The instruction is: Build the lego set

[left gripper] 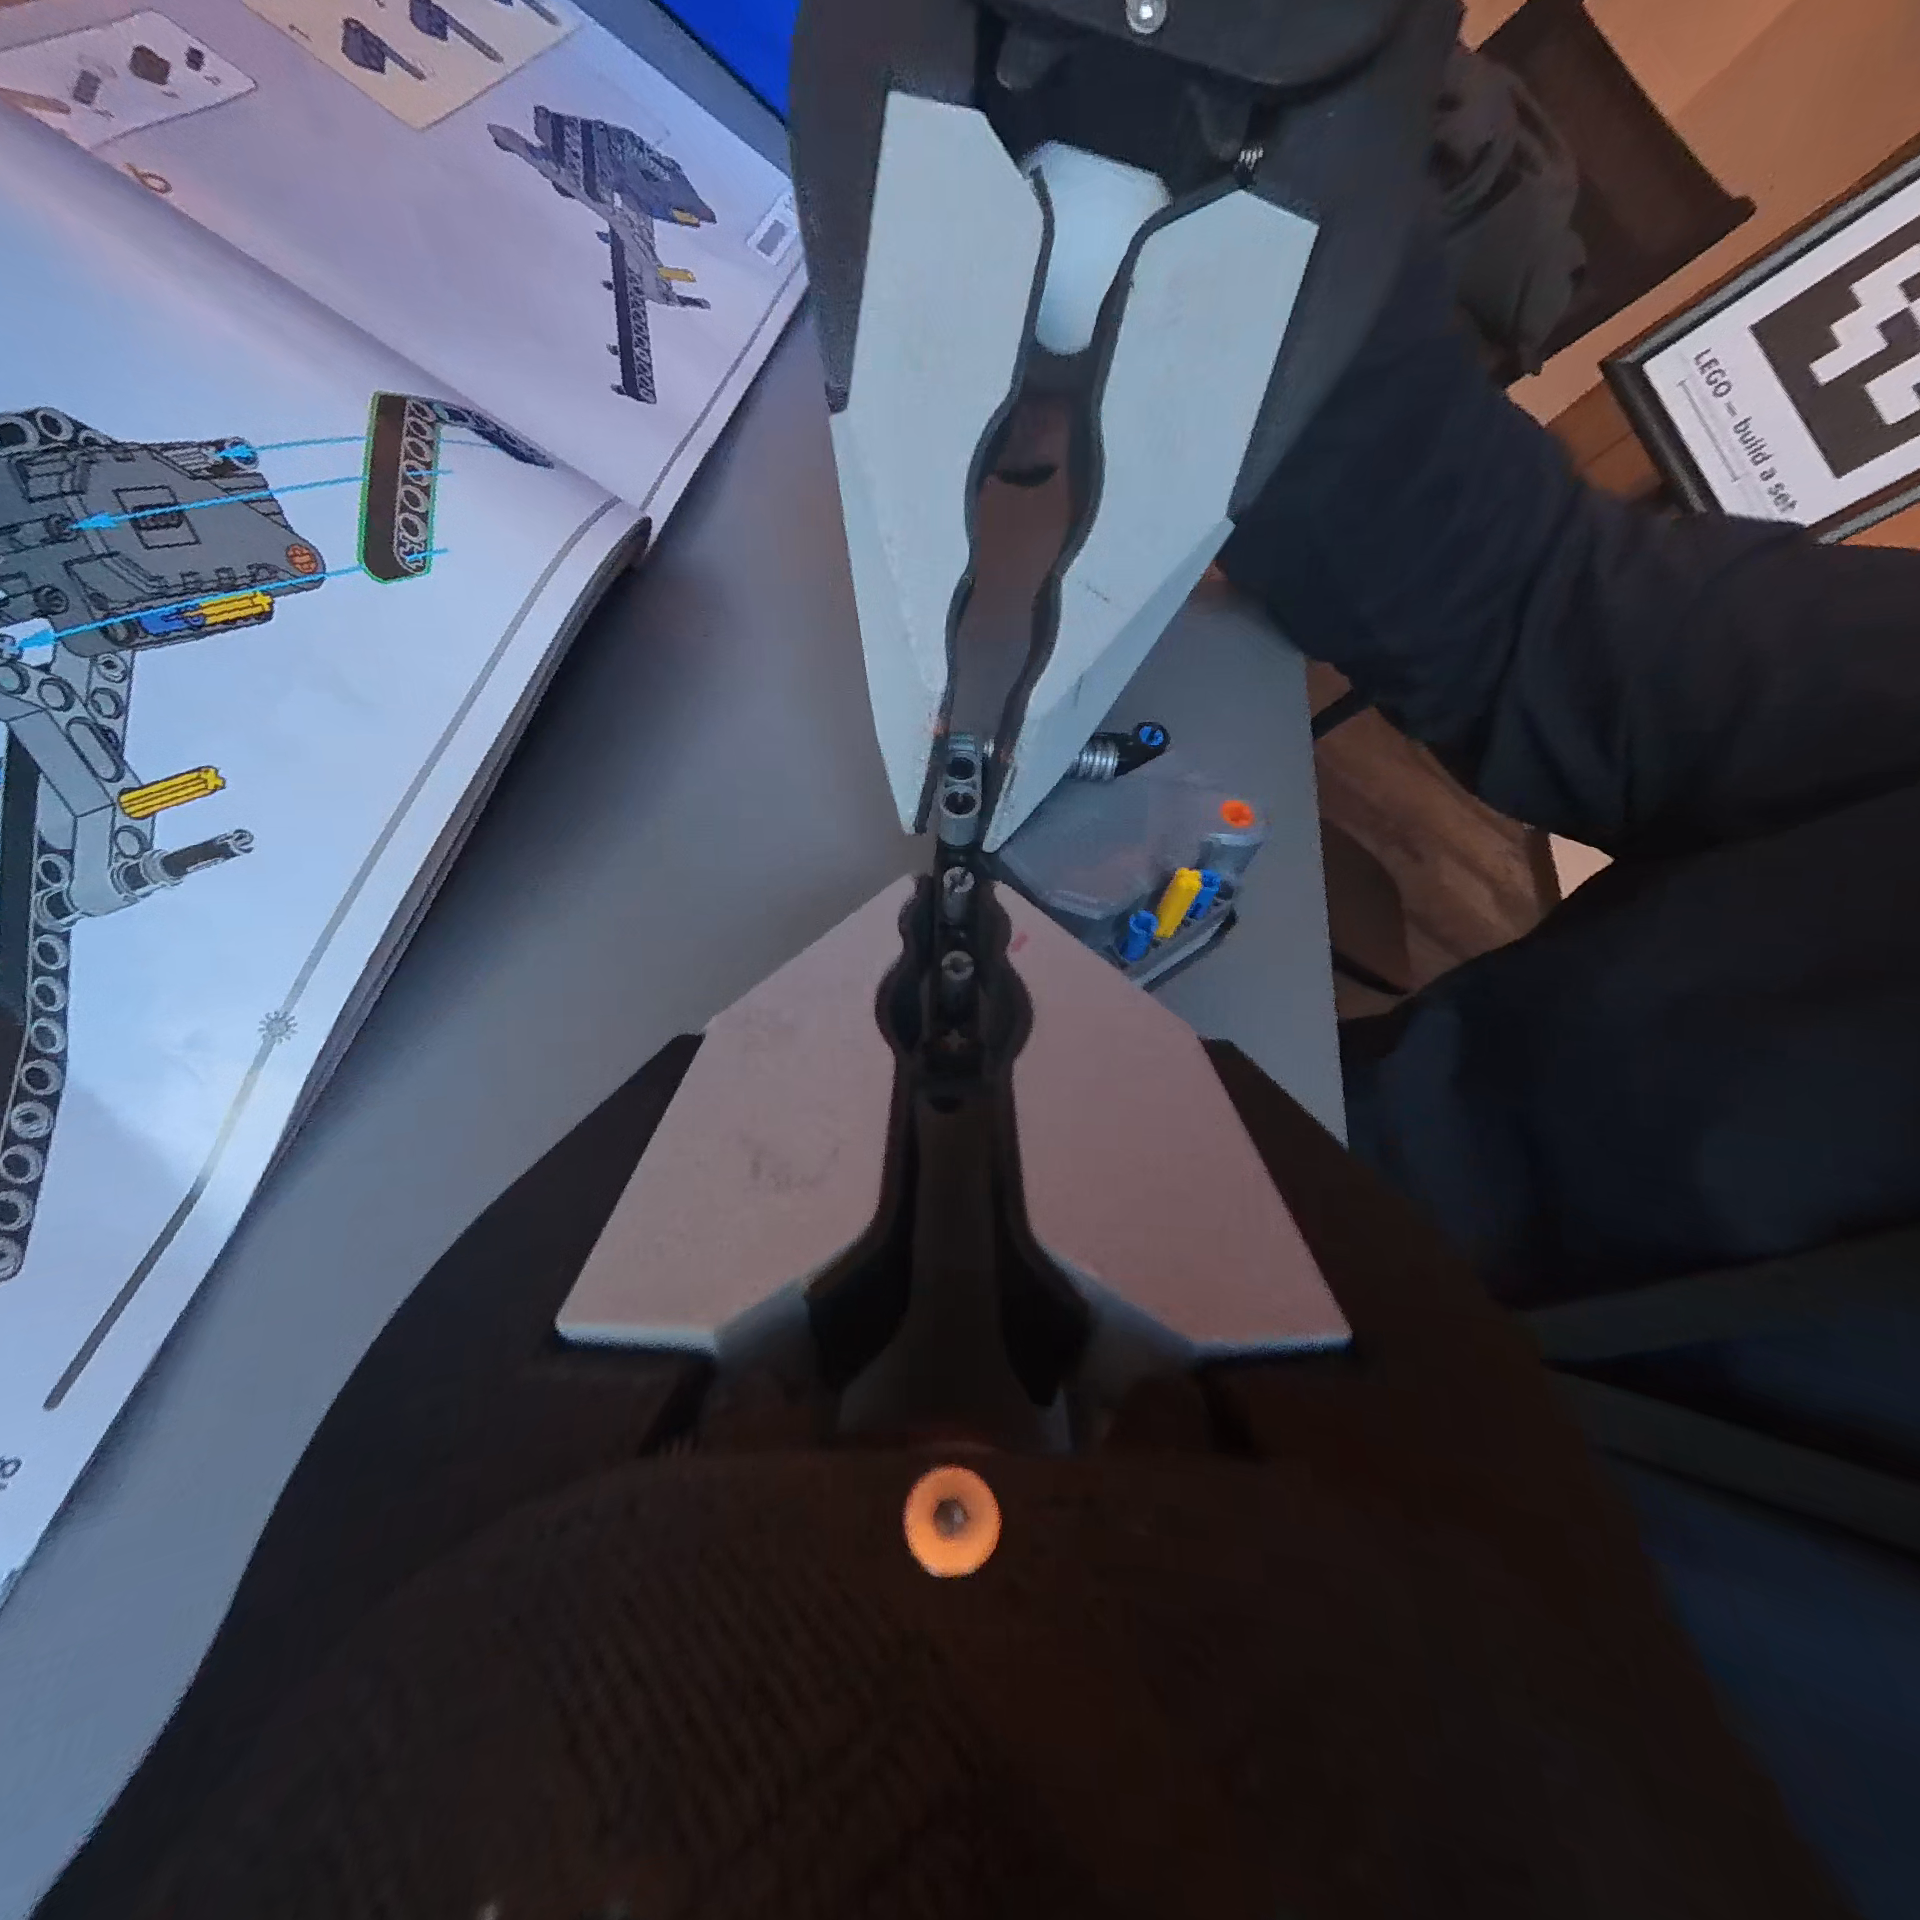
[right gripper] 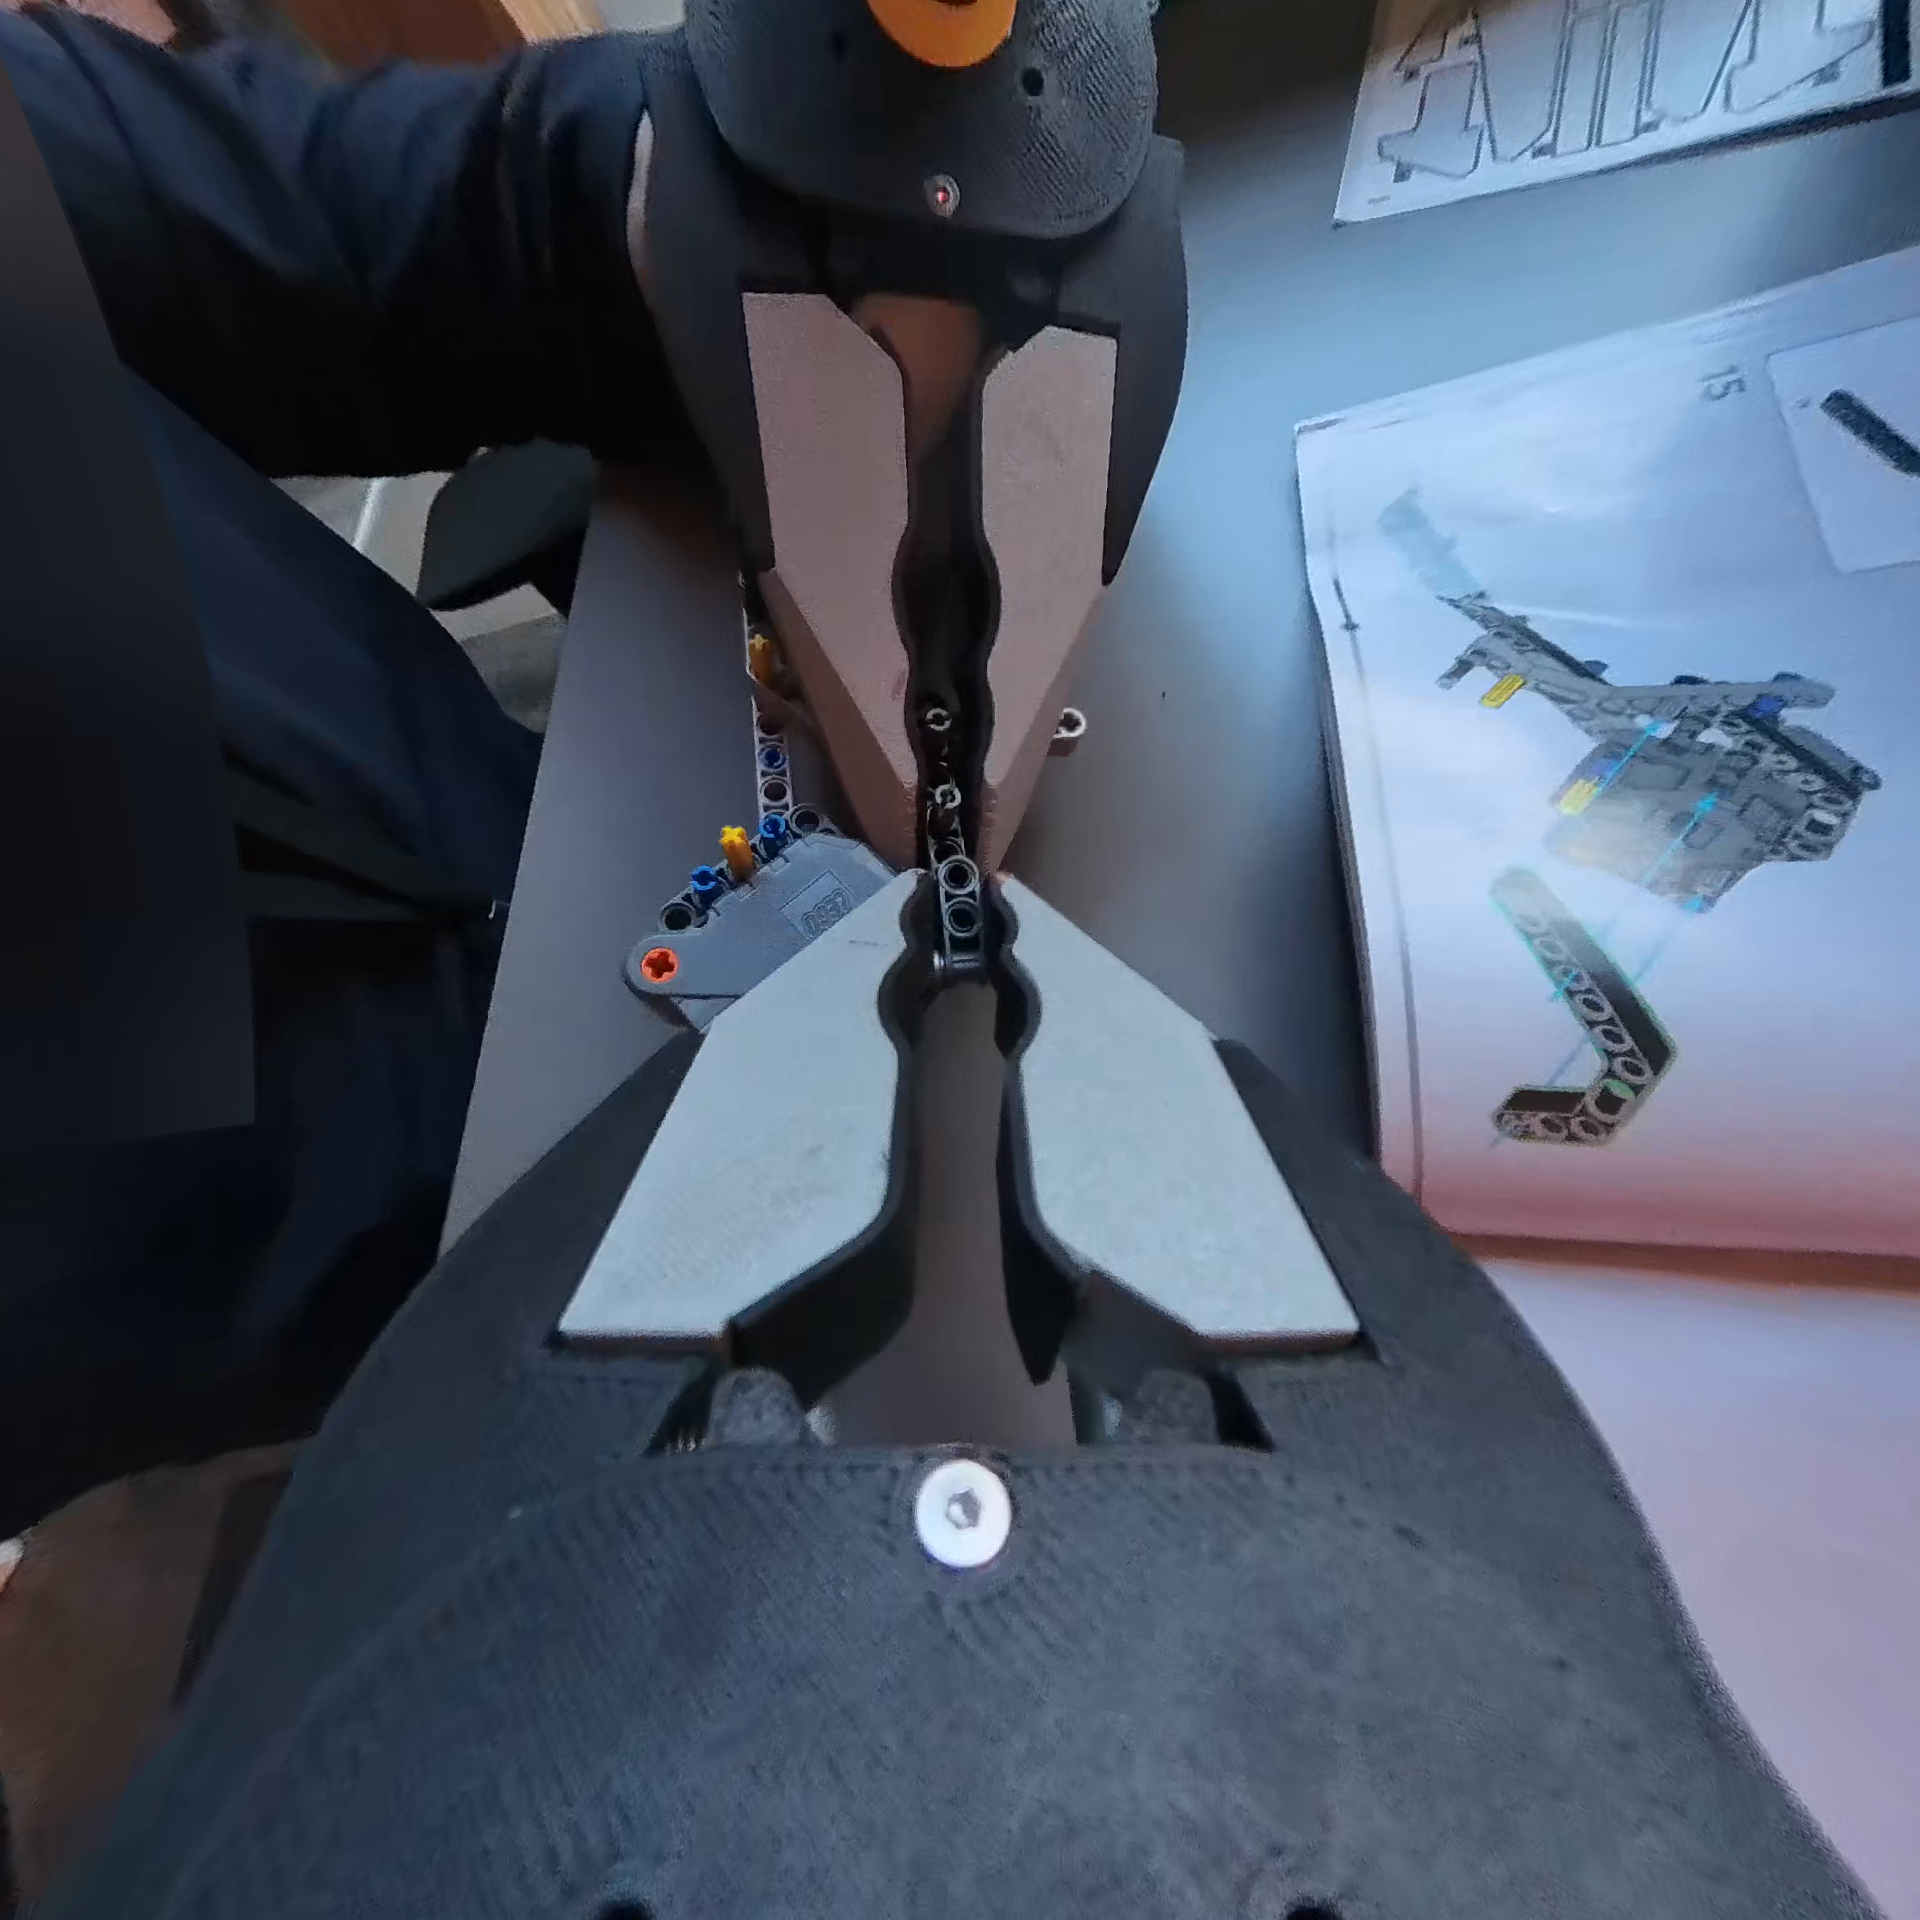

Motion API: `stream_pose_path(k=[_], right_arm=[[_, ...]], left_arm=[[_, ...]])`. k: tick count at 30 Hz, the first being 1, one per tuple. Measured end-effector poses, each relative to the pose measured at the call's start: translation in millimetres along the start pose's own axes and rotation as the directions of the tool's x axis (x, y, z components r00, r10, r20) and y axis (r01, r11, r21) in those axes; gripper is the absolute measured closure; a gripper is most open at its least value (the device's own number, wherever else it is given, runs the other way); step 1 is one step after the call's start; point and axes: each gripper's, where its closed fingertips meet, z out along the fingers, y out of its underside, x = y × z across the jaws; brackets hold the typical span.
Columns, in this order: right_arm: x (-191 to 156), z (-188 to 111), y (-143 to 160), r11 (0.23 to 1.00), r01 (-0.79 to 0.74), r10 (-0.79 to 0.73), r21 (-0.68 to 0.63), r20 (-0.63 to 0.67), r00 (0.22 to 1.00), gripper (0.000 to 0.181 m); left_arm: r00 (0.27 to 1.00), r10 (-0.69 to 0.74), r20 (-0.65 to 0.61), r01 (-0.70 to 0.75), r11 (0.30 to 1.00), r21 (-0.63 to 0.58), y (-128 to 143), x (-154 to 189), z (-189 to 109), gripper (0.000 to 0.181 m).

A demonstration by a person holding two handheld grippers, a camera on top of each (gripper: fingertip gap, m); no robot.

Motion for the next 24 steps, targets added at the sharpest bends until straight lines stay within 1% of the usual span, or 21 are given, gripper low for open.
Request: stream_pose_path(k=[2,5,7,8,10,13,24], right_arm=[[0.8,-1.1,-4.7,0.998,-0.012,0.012,0.066,-0.011,1.000,0.175],[-0.7,0.8,-4.3,0.990,0.022,-0.012,0.143,-0.073,0.997,0.176],[-0.2,-2.6,-10.5,0.960,-0.072,0.079,0.270,-0.018,0.997,0.176],[1.7,-2.6,-11.5,0.946,-0.108,0.112,0.305,0.005,0.994,0.176],[3.7,-4.5,-16.7,0.935,-0.098,0.110,0.340,-0.015,0.994,0.175],[6.2,-8.2,-24.7,0.898,-0.178,0.170,0.402,0.057,0.984,0.175],[8.0,-10.9,-29.8,0.870,-0.205,0.195,0.449,0.068,0.978,0.176]], left_arm=[[1.000,-0.018,-0.015,0.018,1.000,0.025,-2.8,-0.2,-2.7,0.176],[1.000,-0.006,-0.014,0.006,1.000,0.002,0.6,0.7,-2.5,0.176],[0.999,-0.011,-0.030,0.012,0.999,0.032,-3.1,2.1,-4.5,0.176],[0.999,-0.026,-0.031,0.027,0.999,0.039,-4.0,0.7,-5.0,0.176],[0.999,-0.037,-0.033,0.039,0.997,0.064,-7.0,-0.4,-7.6,0.176],[0.997,-0.062,-0.055,0.068,0.992,0.109,-12.7,-0.9,-11.6,0.175],[0.995,-0.074,-0.068,0.083,0.987,0.139,-17.1,-1.1,-14.2,0.175]])
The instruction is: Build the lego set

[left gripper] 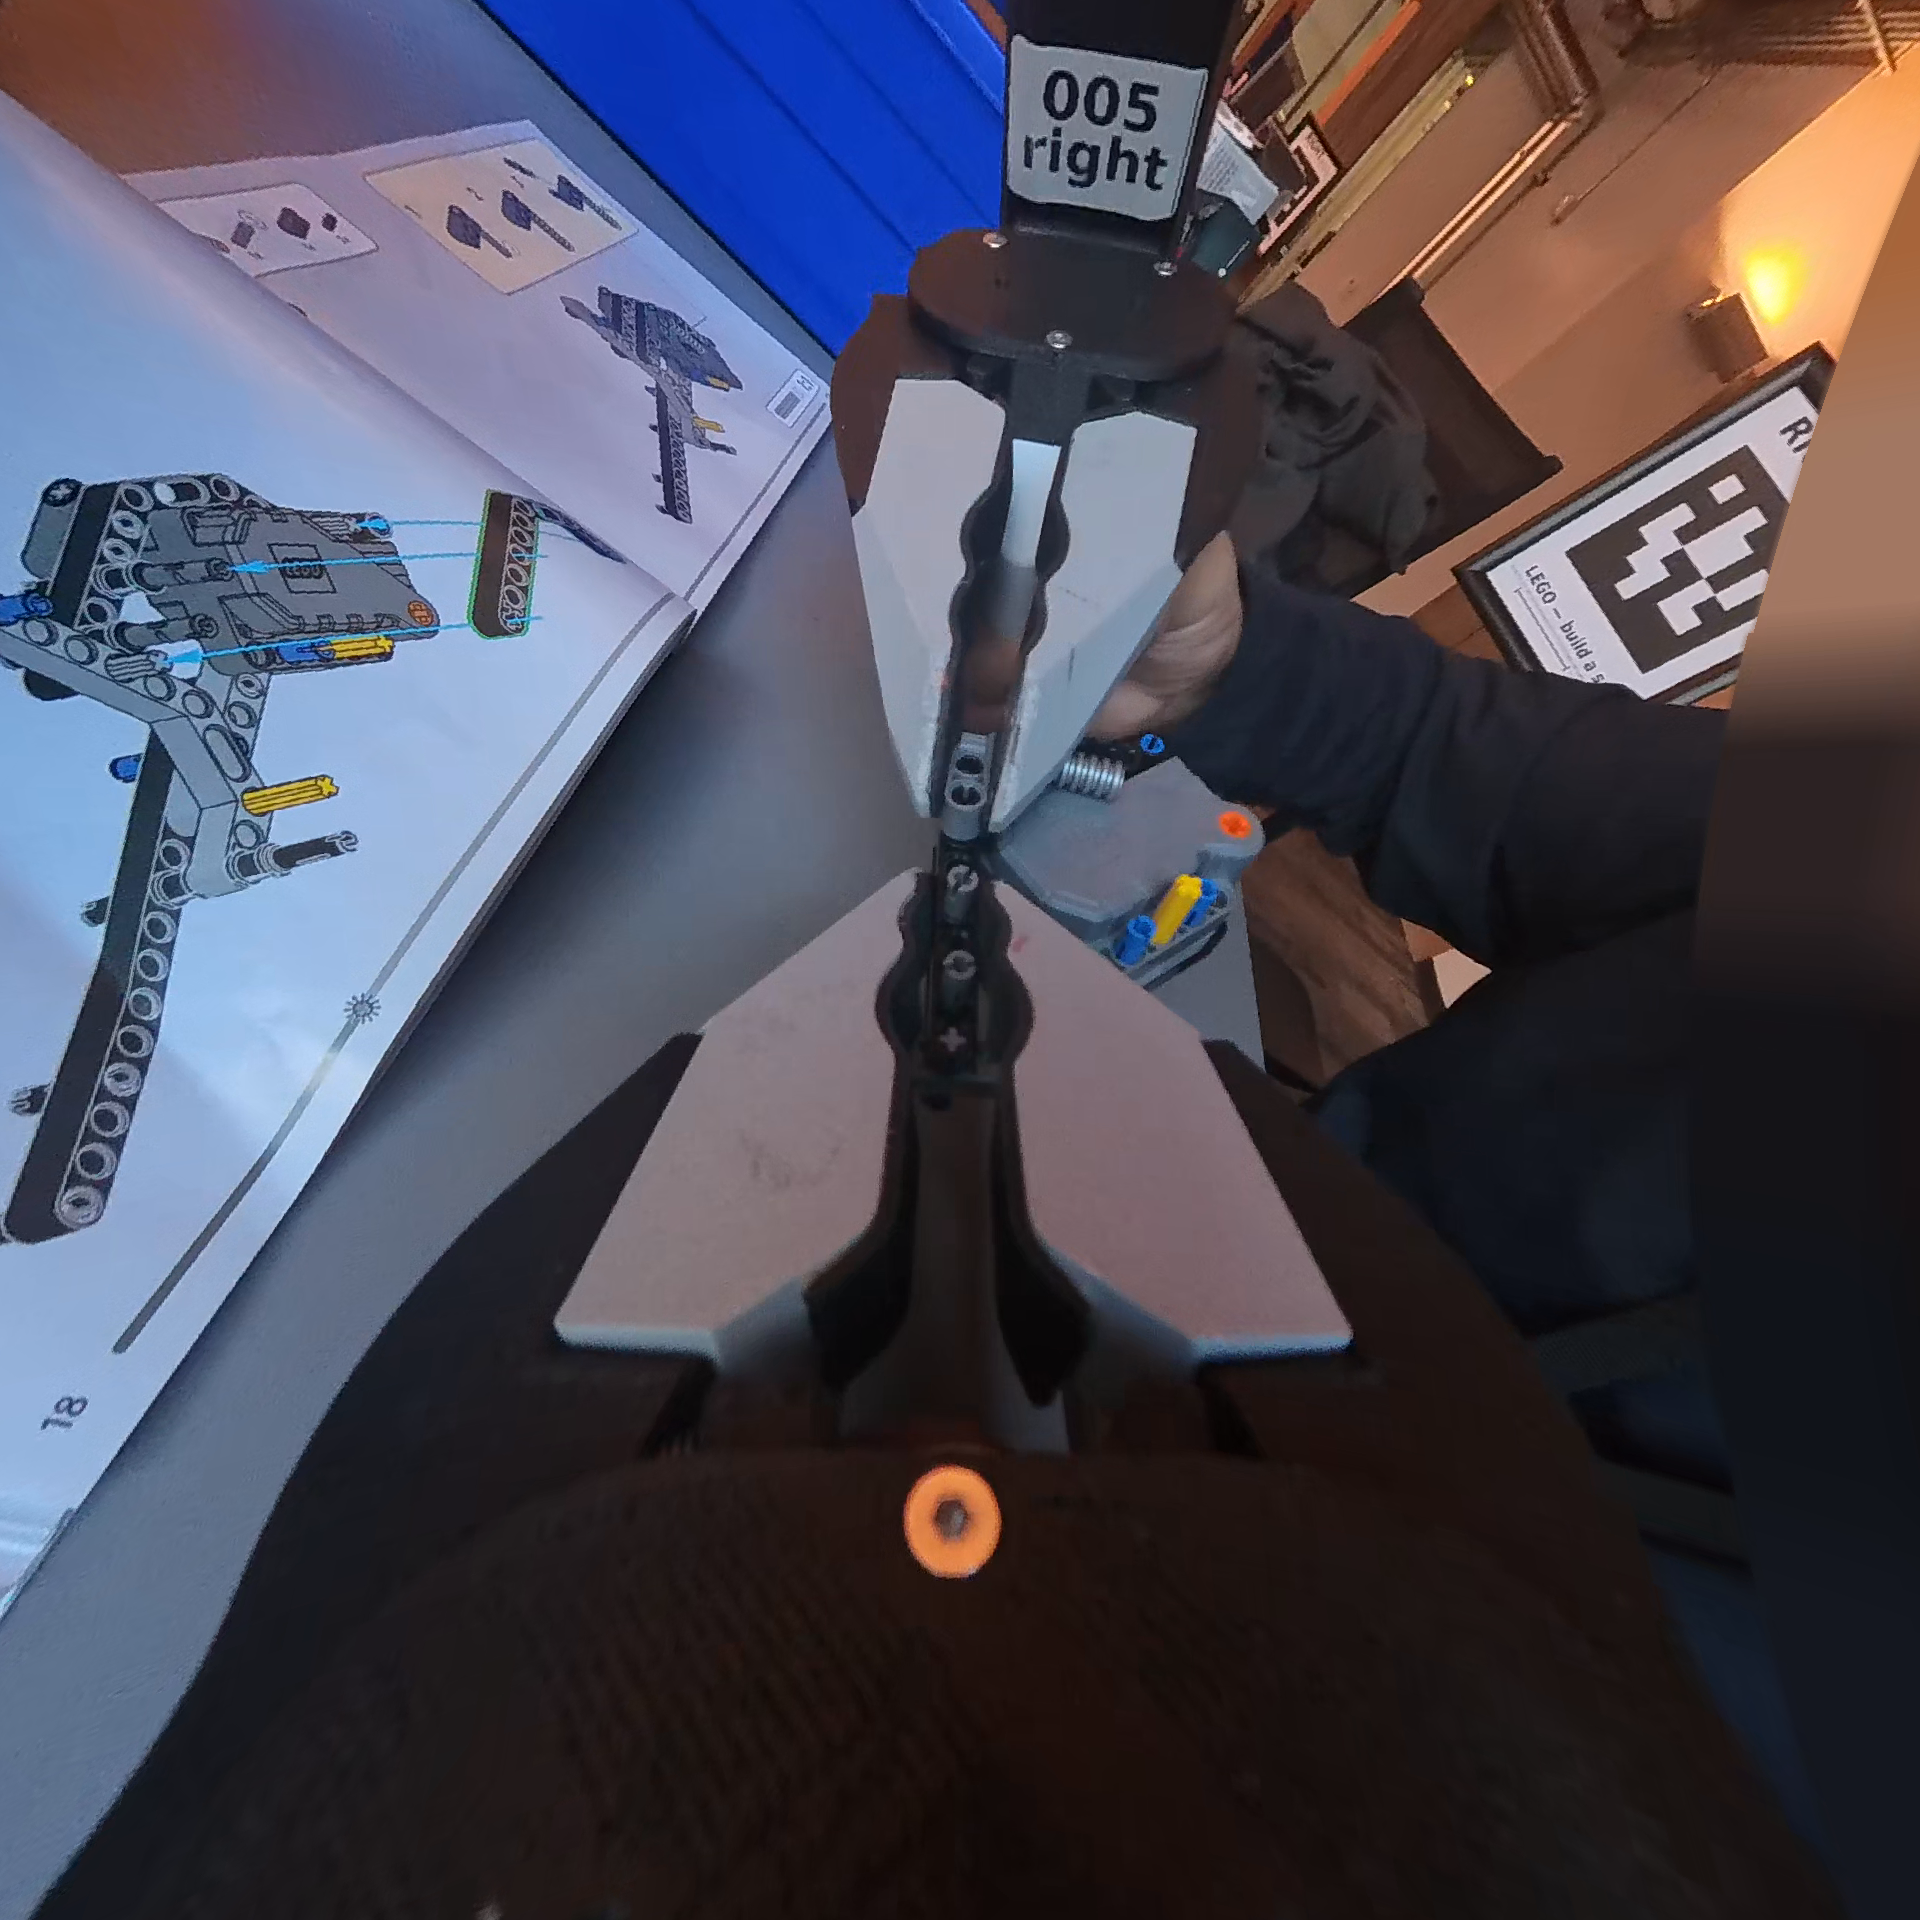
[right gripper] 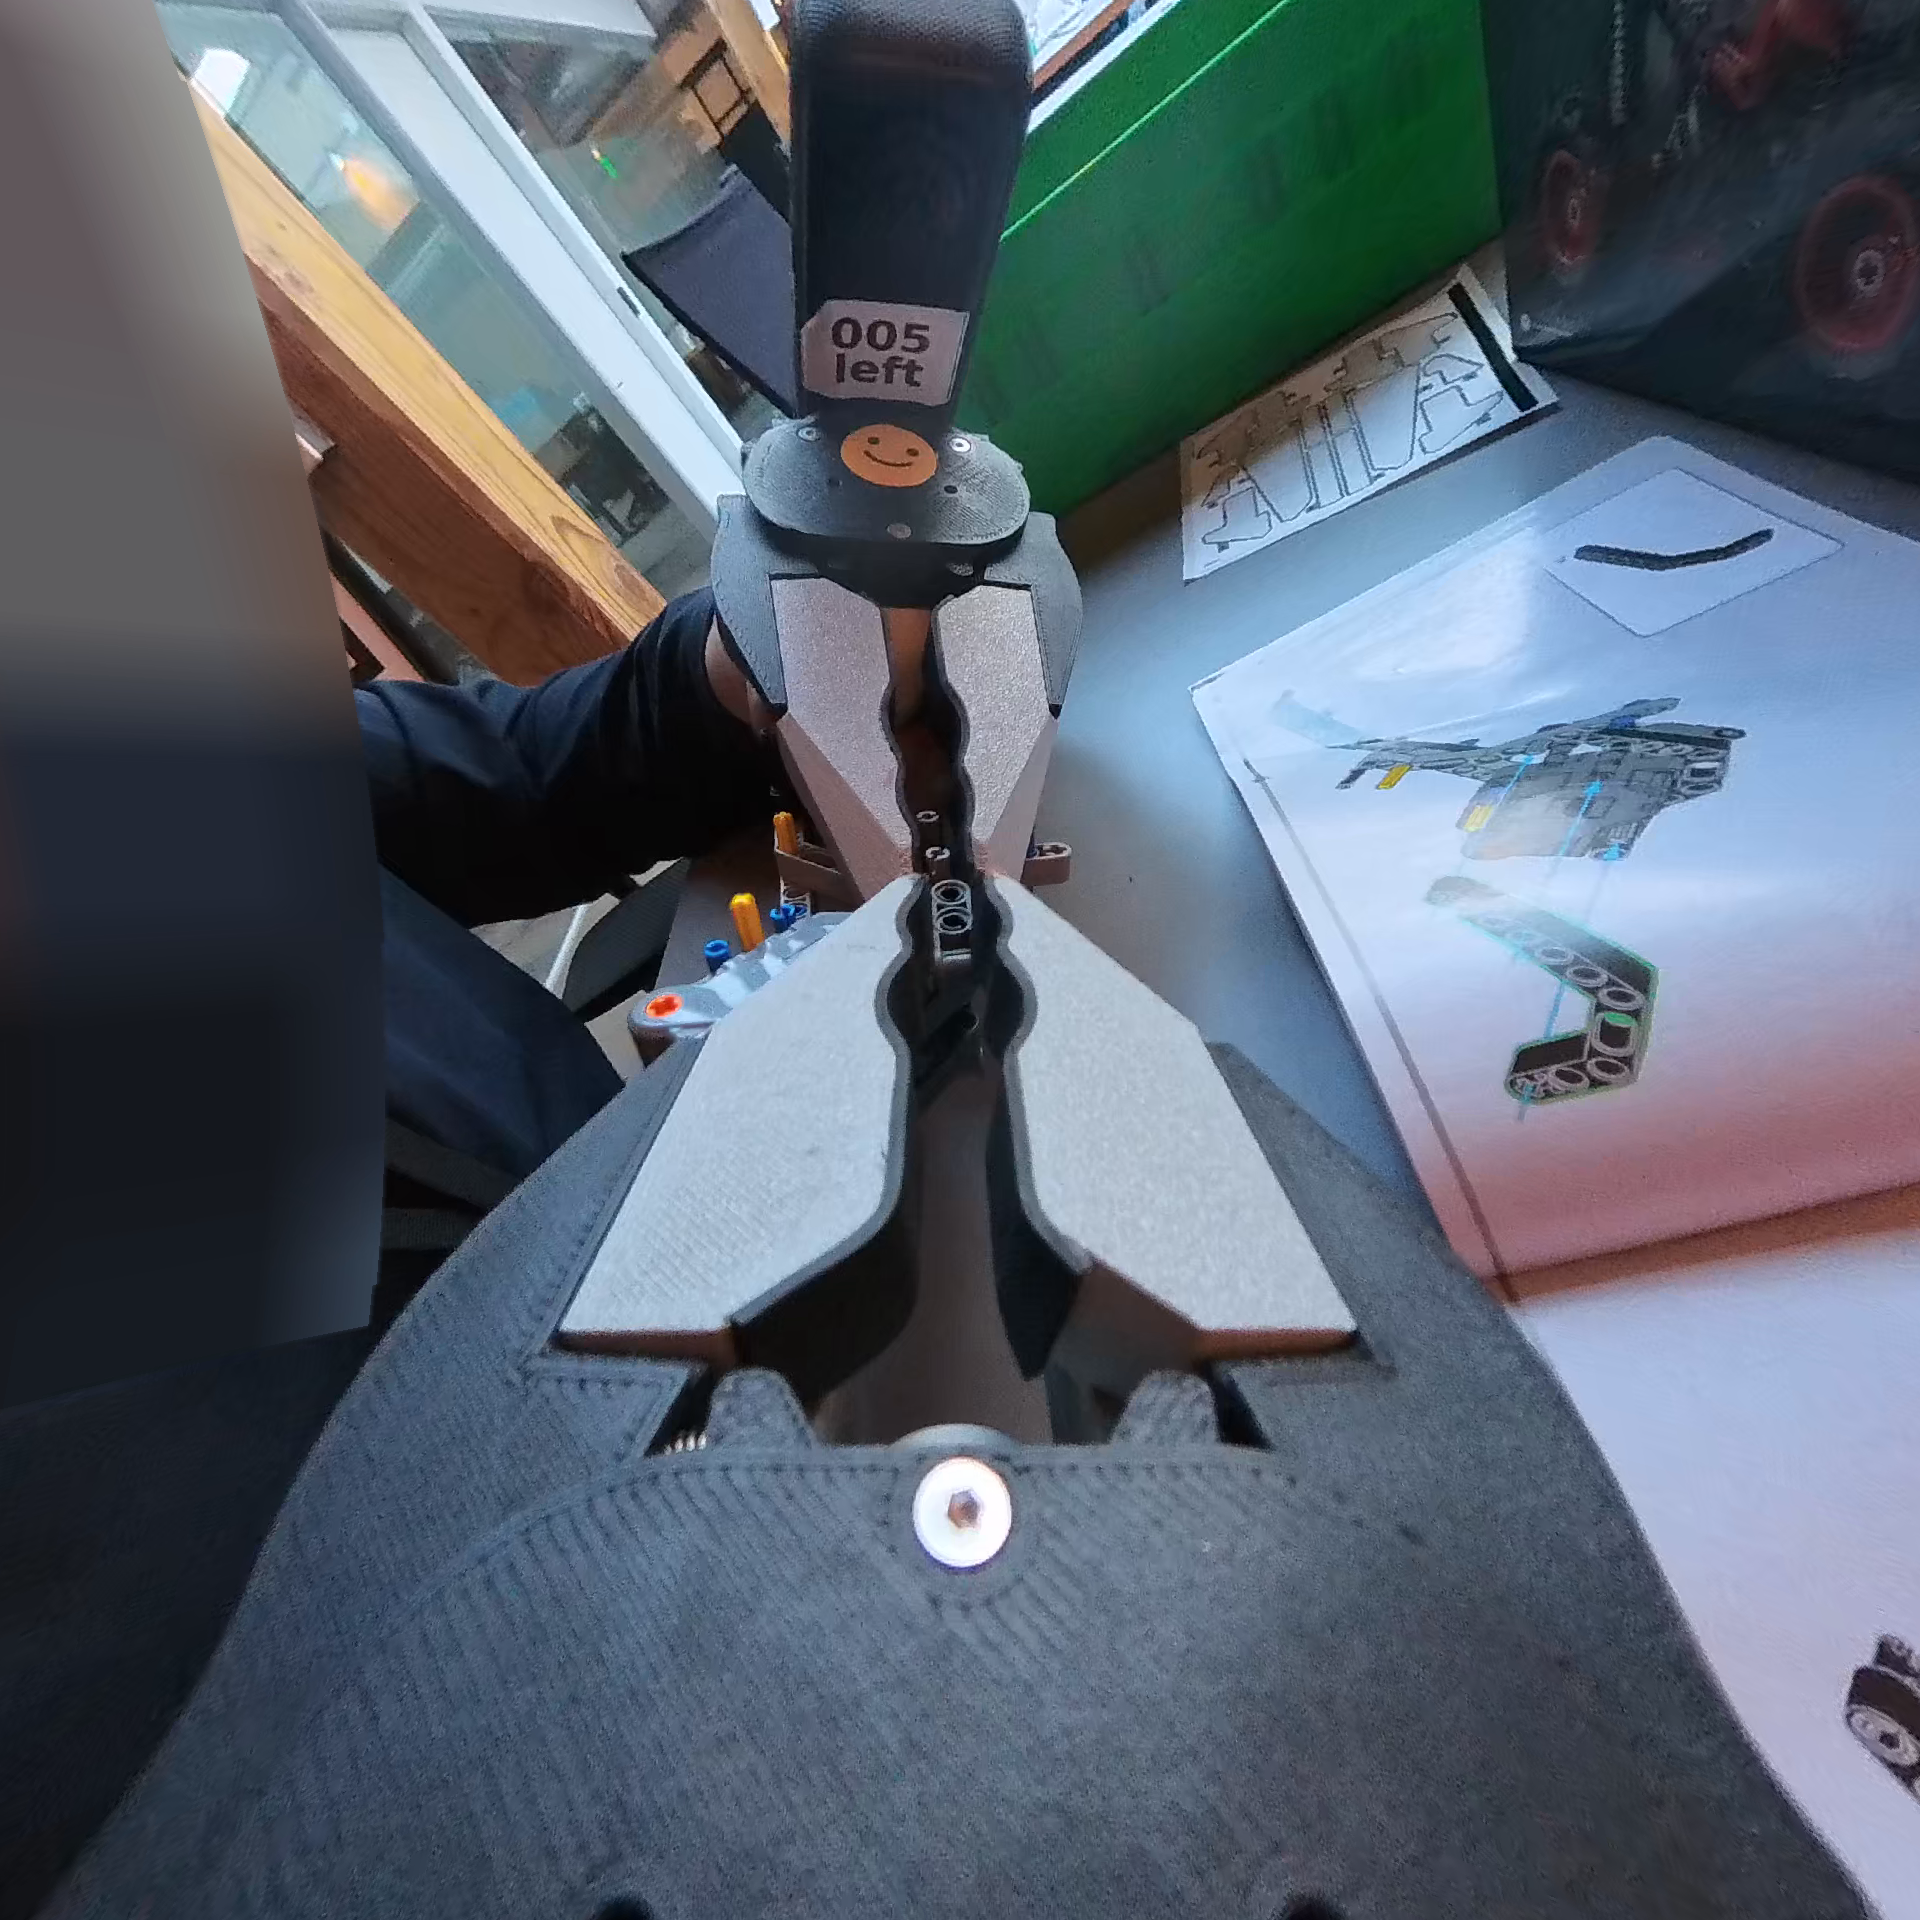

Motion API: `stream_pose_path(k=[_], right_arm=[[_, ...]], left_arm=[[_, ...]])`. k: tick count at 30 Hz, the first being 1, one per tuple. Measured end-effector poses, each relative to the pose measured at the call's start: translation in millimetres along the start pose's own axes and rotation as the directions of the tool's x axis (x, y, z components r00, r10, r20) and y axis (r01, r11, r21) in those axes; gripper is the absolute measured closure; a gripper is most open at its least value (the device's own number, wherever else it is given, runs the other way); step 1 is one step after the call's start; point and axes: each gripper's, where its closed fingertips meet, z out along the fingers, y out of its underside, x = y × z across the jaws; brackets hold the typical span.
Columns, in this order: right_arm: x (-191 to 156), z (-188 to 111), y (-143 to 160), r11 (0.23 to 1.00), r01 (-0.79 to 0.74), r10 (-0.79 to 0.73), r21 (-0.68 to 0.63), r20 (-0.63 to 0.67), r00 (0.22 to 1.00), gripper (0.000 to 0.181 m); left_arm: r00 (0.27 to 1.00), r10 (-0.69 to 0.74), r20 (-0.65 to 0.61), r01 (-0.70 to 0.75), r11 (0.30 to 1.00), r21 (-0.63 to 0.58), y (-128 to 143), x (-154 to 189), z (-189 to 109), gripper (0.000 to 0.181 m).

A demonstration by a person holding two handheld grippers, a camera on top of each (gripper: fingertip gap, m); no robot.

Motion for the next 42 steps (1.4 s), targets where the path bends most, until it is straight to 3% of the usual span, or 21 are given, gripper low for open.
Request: stream_pose_path(k=[3,6,9,12,15,19,31,37,42], right_arm=[[-3.3,0.9,-2.2,0.995,0.099,-0.100,-0.002,-0.023,0.995,0.175],[-11.6,-2.4,3.8,0.975,0.186,-0.185,-0.123,0.019,0.983,0.175],[-5.2,-12.3,7.3,0.938,0.263,-0.280,-0.226,-0.046,0.959,0.159],[-10.8,-13.8,13.0,0.923,0.283,-0.300,-0.261,-0.025,0.954,0.149],[-9.2,-9.7,19.6,0.909,0.305,-0.325,-0.285,-0.024,0.945,0.147],[-4.1,-10.1,29.4,0.878,0.346,-0.377,-0.331,-0.033,0.925,0.167],[5.3,-1.9,37.0,0.867,0.392,-0.427,-0.307,-0.055,0.902,0.174],[5.7,2.5,30.6,0.916,0.302,-0.331,-0.263,-0.073,0.941,0.172],[4.0,1.4,34.6,0.876,0.379,-0.414,-0.298,-0.062,0.908,0.174]], left_arm=[[1.000,0.012,-0.009,-0.012,1.000,0.004,-0.7,2.0,-1.2,0.175],[0.997,0.080,-0.011,-0.080,0.996,-0.031,3.6,8.6,2.3,0.176],[0.988,0.152,0.039,-0.150,0.987,-0.059,5.6,7.4,5.0,0.176],[0.949,0.280,0.145,-0.263,0.957,-0.126,8.8,-1.7,3.2,0.177],[0.930,0.340,0.142,-0.318,0.935,-0.155,11.3,2.7,5.2,0.177],[0.921,0.357,0.155,-0.324,0.924,-0.203,18.8,-3.9,8.3,0.176],[0.878,0.427,0.217,-0.368,0.891,-0.266,23.2,-11.4,10.2,0.177],[0.895,0.386,0.226,-0.338,0.914,-0.223,17.8,-11.1,9.2,0.177],[0.886,0.405,0.226,-0.349,0.903,-0.250,21.5,-12.0,10.9,0.176]])
